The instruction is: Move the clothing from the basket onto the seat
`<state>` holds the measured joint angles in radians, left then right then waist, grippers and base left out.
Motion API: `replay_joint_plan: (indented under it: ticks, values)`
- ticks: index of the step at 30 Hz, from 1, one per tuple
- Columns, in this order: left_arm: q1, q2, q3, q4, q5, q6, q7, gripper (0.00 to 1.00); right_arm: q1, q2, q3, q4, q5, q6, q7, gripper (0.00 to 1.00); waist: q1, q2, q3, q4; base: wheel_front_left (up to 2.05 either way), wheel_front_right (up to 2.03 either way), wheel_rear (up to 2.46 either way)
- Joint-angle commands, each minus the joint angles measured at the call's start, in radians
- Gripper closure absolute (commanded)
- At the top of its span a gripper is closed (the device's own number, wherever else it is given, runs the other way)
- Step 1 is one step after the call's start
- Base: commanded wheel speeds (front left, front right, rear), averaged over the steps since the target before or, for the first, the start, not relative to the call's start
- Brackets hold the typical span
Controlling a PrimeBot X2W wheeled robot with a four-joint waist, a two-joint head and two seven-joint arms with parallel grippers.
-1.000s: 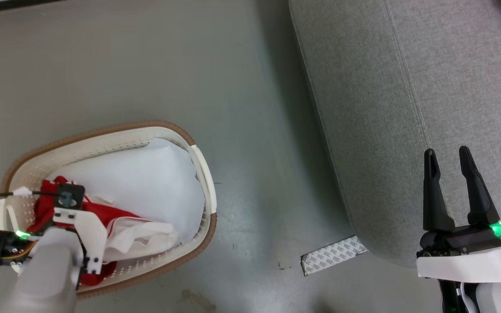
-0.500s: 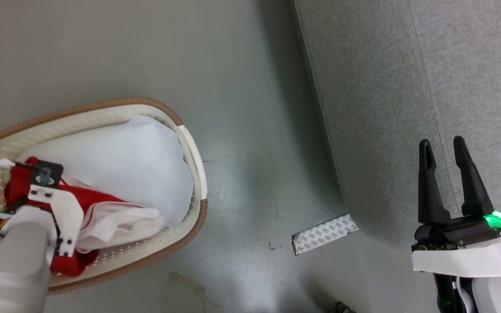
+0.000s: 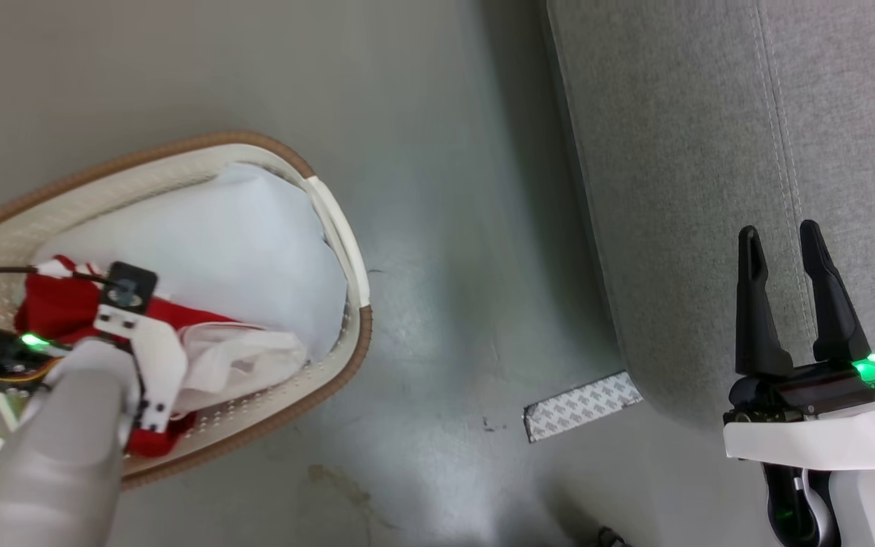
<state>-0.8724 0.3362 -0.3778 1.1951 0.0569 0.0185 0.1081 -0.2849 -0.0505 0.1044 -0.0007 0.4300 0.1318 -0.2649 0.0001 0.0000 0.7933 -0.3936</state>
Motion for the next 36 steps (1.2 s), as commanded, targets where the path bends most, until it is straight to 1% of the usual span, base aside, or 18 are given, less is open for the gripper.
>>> replay_joint_plan:
  ticks: [1, 9, 17, 21, 25, 28, 30, 33, 36]
  values:
    - [0.009, -0.015, -0.001, -0.004, -0.012, -0.007, -0.016, 1.0, 0.001, -0.001, -0.006, 0.008, -0.01, -0.002, 0.001, 0.0, -0.0001, 0.0, -0.038, 0.024, 0.0, 0.0, 0.0]
    - [0.069, -0.11, 0.01, 0.014, -0.07, -0.036, -0.101, 1.0, 0.038, -0.001, -0.033, 0.037, -0.047, -0.002, 0.001, 0.0, -0.0001, 0.0, -0.199, 0.084, 0.0, 0.0, 0.0]
    - [0.164, -0.206, 0.057, 0.015, -0.171, -0.069, -0.225, 1.0, 0.107, -0.001, -0.072, 0.074, -0.085, -0.002, 0.001, 0.0, -0.0001, 0.0, -0.392, 0.139, 0.0, 0.0, 0.0]
    - [0.215, -0.238, 0.077, 0.0, -0.212, -0.087, -0.289, 1.0, 0.154, -0.001, -0.096, 0.087, -0.112, -0.002, 0.001, 0.0, -0.0001, 0.0, -0.486, 0.164, 0.0, 0.0, 0.0]
    - [0.262, -0.259, 0.09, -0.03, -0.249, -0.102, -0.335, 1.0, 0.199, -0.001, -0.118, 0.094, -0.132, -0.002, 0.001, 0.0, -0.0001, 0.0, -0.577, 0.185, 0.0, 0.0, 0.0]
    - [0.3, -0.271, 0.102, -0.085, -0.287, -0.112, -0.358, 1.0, 0.231, -0.001, -0.131, 0.095, -0.149, -0.002, 0.001, 0.0, -0.0001, 0.0, -0.637, 0.199, 0.0, 0.0, 0.0]
    - [0.313, -0.274, 0.106, -0.112, -0.301, -0.116, -0.364, 1.0, 0.239, -0.001, -0.133, 0.096, -0.155, -0.002, 0.001, 0.0, -0.0001, 0.0, -0.657, 0.204, 0.0, 0.0, 0.0]
    - [0.365, -0.278, 0.117, -0.208, -0.321, -0.12, -0.373, 1.0, 0.267, -0.001, -0.142, 0.097, -0.173, -0.002, 0.001, 0.0, -0.0001, 0.0, -0.707, 0.217, 0.0, 0.0, 0.0]
    - [0.42, -0.28, 0.129, -0.35, -0.339, -0.112, -0.374, 1.0, 0.289, -0.001, -0.147, 0.093, -0.189, -0.002, 0.001, 0.0, -0.0001, 0.0, -0.749, 0.235, 0.0, 0.0, 0.0]
